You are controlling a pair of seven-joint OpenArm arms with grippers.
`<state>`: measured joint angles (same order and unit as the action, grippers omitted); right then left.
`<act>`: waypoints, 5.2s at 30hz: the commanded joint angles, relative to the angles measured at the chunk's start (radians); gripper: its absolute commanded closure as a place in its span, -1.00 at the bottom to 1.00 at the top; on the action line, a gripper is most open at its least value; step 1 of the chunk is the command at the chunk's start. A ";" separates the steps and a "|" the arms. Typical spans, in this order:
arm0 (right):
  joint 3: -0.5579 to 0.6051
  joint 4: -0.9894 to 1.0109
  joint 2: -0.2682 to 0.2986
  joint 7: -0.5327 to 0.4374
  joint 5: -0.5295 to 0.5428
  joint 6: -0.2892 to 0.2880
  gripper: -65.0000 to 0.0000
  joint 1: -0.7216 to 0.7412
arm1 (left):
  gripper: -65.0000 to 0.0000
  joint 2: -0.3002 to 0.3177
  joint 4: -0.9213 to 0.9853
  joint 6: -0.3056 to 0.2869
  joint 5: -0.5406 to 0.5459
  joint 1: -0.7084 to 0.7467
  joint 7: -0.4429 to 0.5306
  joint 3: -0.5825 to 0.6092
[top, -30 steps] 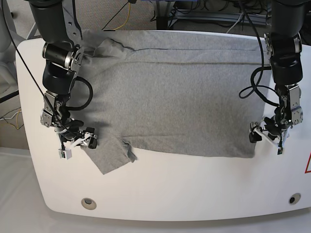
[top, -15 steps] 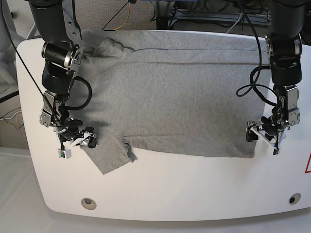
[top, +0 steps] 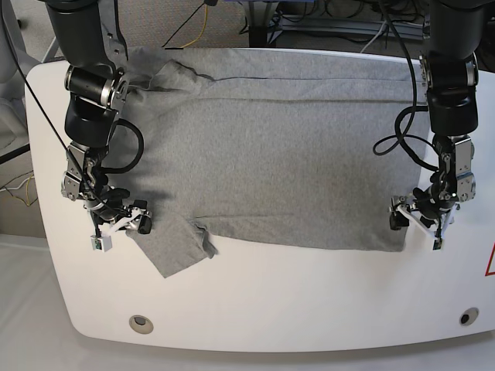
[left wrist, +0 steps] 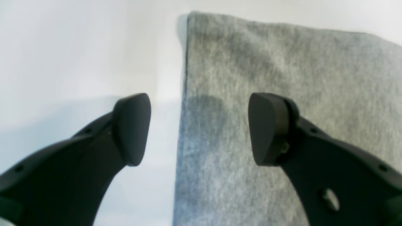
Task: Fold the T-shirt properly
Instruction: 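Adjust both grippers along the shirt side edges and close the right gripper, then close the left gripper on the shirt side edge, both grippers holding, then lift the hem side with both grippers and fold it toward the collar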
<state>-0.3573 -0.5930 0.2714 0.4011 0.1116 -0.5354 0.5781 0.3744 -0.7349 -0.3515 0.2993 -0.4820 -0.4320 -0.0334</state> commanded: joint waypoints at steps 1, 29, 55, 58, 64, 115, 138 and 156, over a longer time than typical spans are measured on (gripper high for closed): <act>0.006 -0.011 0.013 0.023 -0.009 0.006 -0.19 0.015 | -0.40 0.006 -0.005 -0.001 0.007 -0.034 0.019 -0.001; -0.001 -0.035 0.006 0.023 -0.002 -0.008 1.00 0.001 | -0.40 0.018 0.013 -0.009 0.013 -0.016 0.024 0.015; -0.005 -0.118 0.005 0.030 -0.032 -0.022 1.00 -0.042 | -0.44 0.022 0.040 -0.007 0.033 -0.028 0.024 0.027; -0.004 -0.106 0.005 0.032 -0.017 -0.023 1.00 -0.039 | -0.44 0.019 0.050 -0.009 0.064 -0.033 0.014 0.033; -0.004 -0.106 0.003 0.033 -0.010 -0.024 1.00 -0.037 | -0.45 0.019 0.053 -0.011 0.085 -0.044 0.008 0.058; -0.002 -0.133 0.008 0.029 -0.001 -0.033 1.00 -0.023 | 1.00 0.033 -0.033 -0.029 0.093 -0.045 0.037 0.114; -0.007 -0.636 0.014 0.280 0.095 -0.049 1.00 -0.177 | 1.00 0.067 -0.329 -0.039 0.133 0.097 -0.057 0.081; -0.013 -0.857 0.027 0.455 0.198 -0.058 1.00 -0.264 | 1.00 0.070 -0.427 -0.064 0.155 0.211 -0.067 0.009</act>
<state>-0.3656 -1.4101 0.2779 0.8642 0.2951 -0.5880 0.2951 0.4267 -1.1305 -0.4118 0.4397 -0.2550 -0.5209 -0.0086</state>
